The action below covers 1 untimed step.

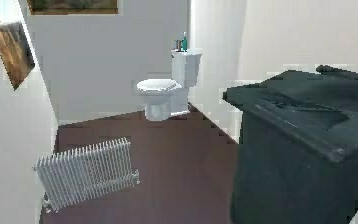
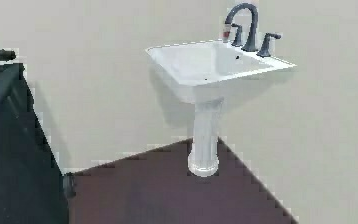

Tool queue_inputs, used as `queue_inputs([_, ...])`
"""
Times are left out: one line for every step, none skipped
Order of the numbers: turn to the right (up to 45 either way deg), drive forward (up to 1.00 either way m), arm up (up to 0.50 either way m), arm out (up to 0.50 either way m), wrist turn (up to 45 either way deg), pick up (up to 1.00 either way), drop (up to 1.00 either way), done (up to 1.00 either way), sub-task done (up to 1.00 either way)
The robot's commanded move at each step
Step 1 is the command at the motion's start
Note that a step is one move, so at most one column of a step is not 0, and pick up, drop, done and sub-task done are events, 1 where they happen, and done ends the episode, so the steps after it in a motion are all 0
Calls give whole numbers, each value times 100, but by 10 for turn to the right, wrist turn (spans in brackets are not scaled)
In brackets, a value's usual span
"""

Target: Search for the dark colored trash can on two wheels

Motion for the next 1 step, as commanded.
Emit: queue_inputs([330,0,0,0,0,0,0,0,0])
